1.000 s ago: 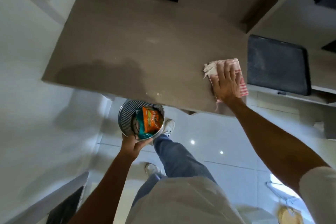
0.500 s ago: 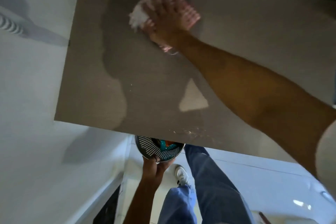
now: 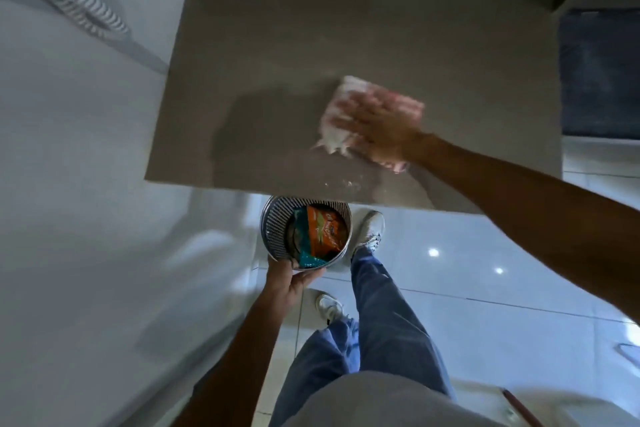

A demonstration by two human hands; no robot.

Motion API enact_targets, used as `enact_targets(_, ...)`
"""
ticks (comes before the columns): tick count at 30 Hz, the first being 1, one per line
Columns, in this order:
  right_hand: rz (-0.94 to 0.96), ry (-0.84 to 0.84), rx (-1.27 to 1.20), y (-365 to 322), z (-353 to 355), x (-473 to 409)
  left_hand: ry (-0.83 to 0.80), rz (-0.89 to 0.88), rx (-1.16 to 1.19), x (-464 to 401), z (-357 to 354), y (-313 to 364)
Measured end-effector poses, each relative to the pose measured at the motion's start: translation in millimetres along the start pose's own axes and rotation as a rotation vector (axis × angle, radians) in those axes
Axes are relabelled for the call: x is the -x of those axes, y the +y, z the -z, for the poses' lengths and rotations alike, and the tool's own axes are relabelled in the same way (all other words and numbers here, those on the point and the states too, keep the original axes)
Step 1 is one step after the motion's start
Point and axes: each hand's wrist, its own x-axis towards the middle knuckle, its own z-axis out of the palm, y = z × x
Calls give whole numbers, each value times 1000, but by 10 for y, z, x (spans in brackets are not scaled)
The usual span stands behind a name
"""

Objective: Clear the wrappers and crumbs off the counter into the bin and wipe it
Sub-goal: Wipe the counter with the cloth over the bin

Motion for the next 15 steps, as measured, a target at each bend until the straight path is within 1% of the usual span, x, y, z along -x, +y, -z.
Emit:
enact_targets(1,-95,17,-15,77,-14,240,-22,-1,10,58,1,7)
enact_targets(3,-374,63,-63,119,-132,849,-35,-7,24,121,13,-24)
enact_targets(4,-500,43,-69,12,-173,1037,-46,-7,28,129,23,-44)
enact_targets(6,-652,72,-80,-377,-252,1050,-53,-15,35,100,30,-89)
enact_targets(8,-657,108,-98,-835,-294,806,-59,-20,16,100,-7,-87)
enact_targets(11,-532,130,-111,-1352,-349,320,-44,7,8,78,-4,-126)
enact_targets(13,-425,121,-65,-1531,-325,68,-30,29,9,79,15,-125)
enact_targets(15,-335,125,-21,-1676,-382,5,-17,56,6,128,30,-142)
